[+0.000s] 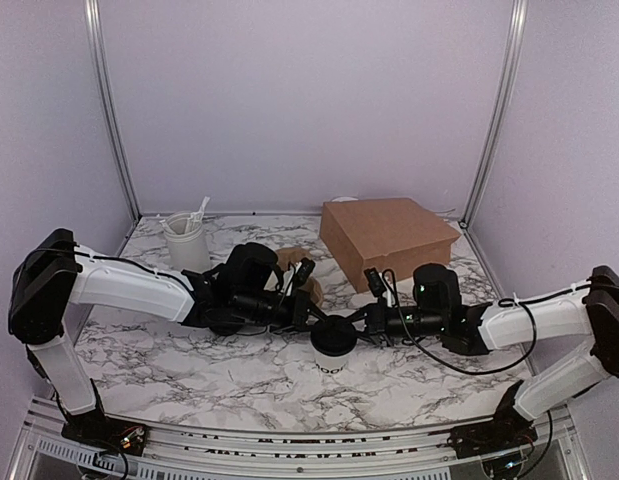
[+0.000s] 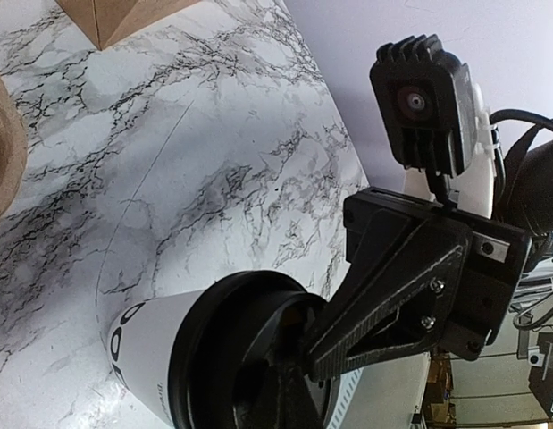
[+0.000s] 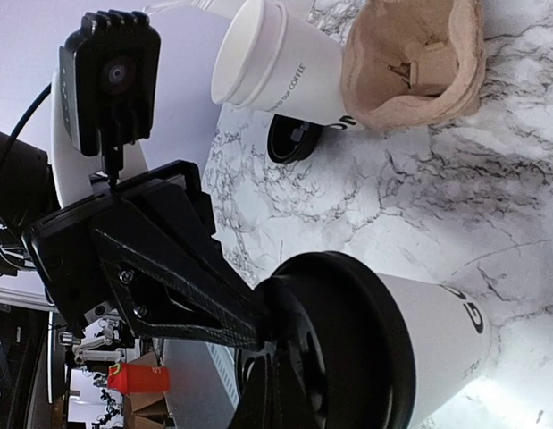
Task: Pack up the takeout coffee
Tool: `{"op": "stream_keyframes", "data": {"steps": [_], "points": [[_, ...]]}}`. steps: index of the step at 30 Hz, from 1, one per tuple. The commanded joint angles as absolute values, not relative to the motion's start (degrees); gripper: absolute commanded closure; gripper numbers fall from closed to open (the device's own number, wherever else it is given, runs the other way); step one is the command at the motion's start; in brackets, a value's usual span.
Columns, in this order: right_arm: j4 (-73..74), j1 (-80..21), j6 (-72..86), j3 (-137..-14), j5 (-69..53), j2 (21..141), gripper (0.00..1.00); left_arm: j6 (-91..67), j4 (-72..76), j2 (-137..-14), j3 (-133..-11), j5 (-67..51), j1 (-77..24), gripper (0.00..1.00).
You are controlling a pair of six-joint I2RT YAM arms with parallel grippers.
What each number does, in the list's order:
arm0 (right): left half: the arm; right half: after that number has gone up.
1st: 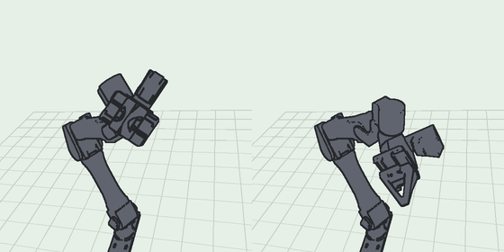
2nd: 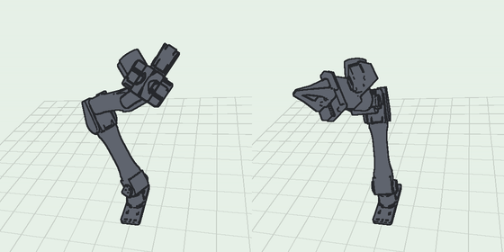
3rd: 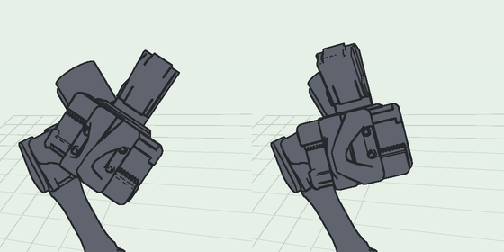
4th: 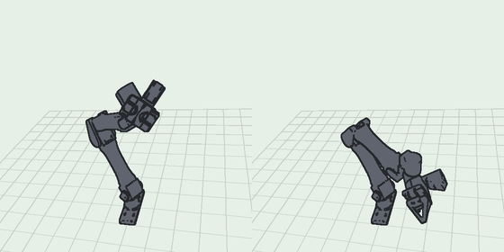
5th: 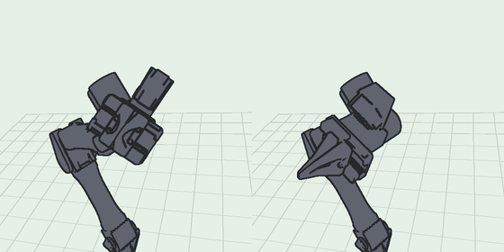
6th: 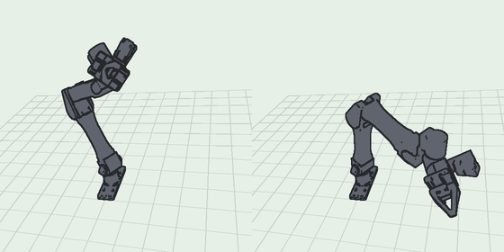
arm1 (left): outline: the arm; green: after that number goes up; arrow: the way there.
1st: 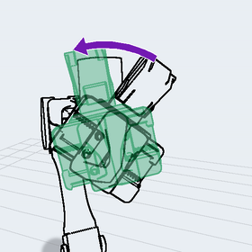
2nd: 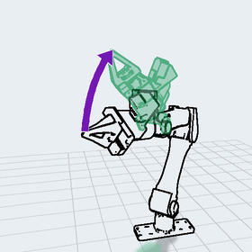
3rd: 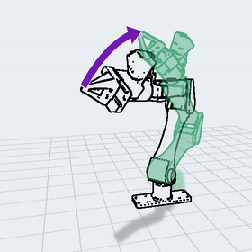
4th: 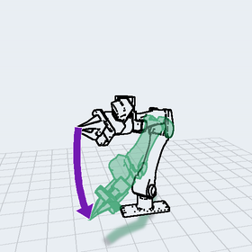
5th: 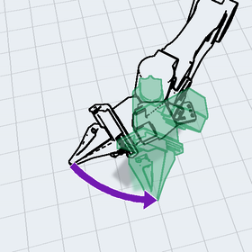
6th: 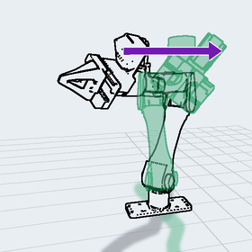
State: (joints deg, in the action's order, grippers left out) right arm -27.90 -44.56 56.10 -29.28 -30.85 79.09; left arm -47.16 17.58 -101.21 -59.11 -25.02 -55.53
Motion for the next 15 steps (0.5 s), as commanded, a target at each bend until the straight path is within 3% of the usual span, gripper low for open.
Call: {"op": "stream_keyframes", "data": {"steps": [1,9,15], "points": [[-20.78,-44.43,54.23,-32.83,-29.24,74.83,1.00,-46.20,9.93,-101.53,-58.10,-22.95,-55.71,1.00],[-12.11,-47.14,47.28,-40.01,-29.08,70.38,1.00,-46.32,9.82,-101.56,-58.44,-22.81,-55.98,1.00],[-17.08,-49.98,49.42,-33.37,-30.05,75.70,1.00,-46.25,9.58,-101.60,-58.54,-22.78,-56.07,1.00]]}}
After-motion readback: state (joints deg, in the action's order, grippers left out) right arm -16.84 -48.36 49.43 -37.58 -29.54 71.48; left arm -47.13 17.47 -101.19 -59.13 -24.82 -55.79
